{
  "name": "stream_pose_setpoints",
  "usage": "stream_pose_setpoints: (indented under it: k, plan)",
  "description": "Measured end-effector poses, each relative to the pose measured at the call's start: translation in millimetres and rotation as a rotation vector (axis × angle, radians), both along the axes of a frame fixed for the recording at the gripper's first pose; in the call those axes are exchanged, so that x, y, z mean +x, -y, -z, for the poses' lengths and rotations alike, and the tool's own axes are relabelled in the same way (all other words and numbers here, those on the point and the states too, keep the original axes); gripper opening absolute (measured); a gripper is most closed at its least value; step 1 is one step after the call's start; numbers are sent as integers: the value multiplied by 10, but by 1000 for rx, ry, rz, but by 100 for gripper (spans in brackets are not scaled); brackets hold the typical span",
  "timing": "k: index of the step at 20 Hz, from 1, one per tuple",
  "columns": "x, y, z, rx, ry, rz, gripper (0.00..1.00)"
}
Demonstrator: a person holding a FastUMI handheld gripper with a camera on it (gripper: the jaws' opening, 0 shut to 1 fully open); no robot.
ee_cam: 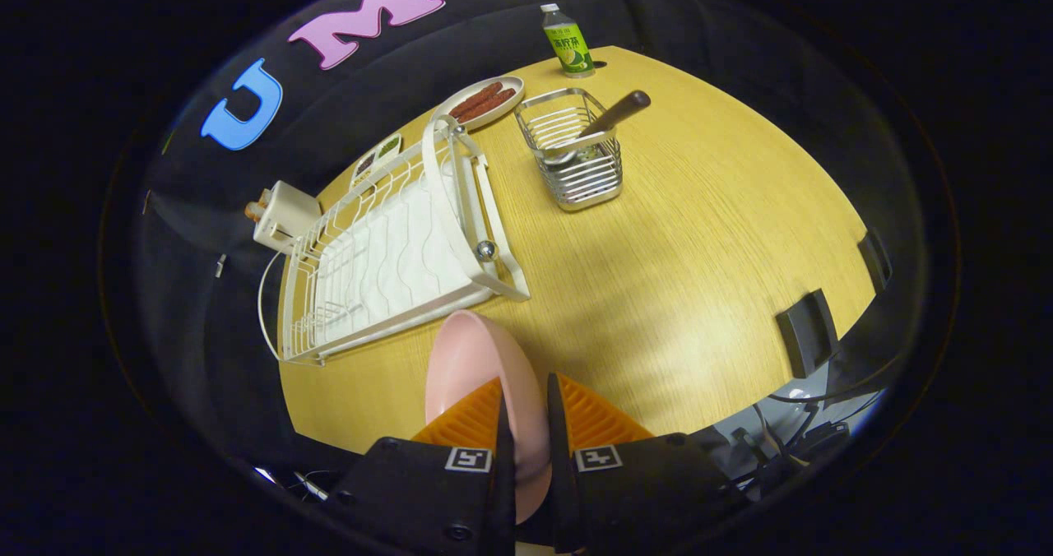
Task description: Take the plate from the dish rack, then take the spoon from the basket and place it into the plate.
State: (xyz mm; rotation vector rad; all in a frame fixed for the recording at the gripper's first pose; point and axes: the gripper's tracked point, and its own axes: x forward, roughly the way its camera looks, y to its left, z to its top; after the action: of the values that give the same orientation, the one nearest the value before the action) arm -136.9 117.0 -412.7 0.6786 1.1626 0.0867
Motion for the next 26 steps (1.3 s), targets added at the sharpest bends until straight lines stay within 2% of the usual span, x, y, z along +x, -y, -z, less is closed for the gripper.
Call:
stream_pose_setpoints:
  k: [3, 4, 6, 10, 12, 17, 22, 26]
  plan:
    - [-83, -16, 143, -1, -22, -2, 24]
    - [-88, 17, 179, -21, -21, -5, 19]
    - [-16, 53, 146, -20, -6, 17, 23]
    - [110, 134, 23, -37, 53, 26, 23]
    - [288, 263, -127, -59, 127, 45, 23]
    - [881, 885, -436, -218, 341, 79, 23]
    - [1371, 1365, -378, -325, 374, 132, 23]
    - [1639, 1461, -255, -358, 373, 110, 24]
